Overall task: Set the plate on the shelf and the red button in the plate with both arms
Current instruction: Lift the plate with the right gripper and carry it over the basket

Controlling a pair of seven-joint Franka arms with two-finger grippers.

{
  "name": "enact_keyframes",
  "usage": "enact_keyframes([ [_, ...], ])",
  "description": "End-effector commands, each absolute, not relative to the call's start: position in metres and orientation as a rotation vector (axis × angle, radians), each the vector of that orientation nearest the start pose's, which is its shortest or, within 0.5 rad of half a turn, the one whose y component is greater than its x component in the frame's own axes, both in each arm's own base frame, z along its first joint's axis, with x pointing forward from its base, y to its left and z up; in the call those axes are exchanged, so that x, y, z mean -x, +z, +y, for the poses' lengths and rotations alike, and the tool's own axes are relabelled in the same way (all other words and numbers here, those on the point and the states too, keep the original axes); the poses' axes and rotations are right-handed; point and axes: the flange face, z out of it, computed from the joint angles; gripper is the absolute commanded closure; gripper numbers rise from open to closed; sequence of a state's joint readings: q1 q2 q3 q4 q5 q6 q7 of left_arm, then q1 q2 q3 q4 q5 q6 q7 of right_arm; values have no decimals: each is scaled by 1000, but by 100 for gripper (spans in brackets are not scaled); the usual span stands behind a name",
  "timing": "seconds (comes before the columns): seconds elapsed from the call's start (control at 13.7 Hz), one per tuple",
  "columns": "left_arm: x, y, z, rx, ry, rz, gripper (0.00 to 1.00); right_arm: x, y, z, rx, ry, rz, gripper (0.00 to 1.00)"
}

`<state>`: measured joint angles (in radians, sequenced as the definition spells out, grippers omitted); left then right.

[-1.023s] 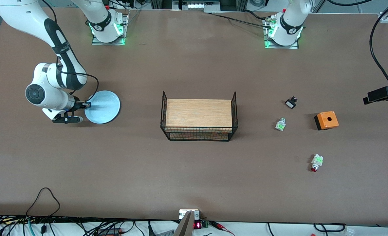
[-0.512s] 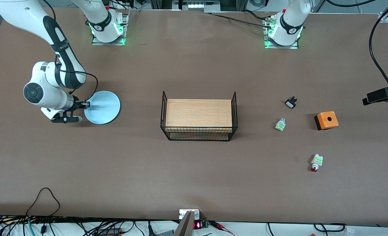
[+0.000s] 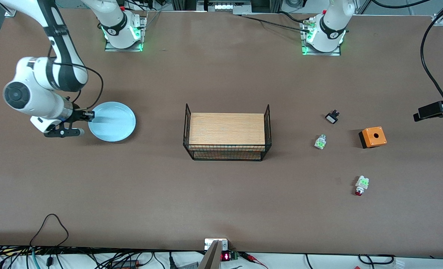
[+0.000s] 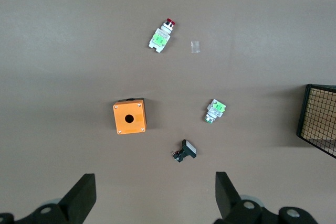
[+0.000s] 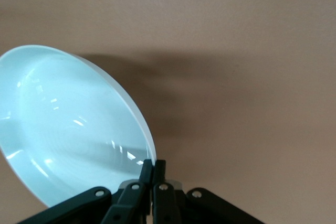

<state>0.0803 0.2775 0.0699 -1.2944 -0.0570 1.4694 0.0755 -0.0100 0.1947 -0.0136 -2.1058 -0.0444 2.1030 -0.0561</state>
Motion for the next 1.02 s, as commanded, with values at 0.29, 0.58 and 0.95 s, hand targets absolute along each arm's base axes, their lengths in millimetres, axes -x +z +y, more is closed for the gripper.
enact_keyframes([
  [0.29, -627, 587, 77, 3209, 129, -75, 0, -574, 417, 2, 3072, 363, -27, 100],
  [0.58, -627, 587, 77, 3211, 129, -74, 0, -582, 481, 28, 3023, 386, 99, 100],
  [0.95, -627, 588, 77, 3211, 124, -74, 0, -578, 537, 97, 2909, 410, 368, 100],
])
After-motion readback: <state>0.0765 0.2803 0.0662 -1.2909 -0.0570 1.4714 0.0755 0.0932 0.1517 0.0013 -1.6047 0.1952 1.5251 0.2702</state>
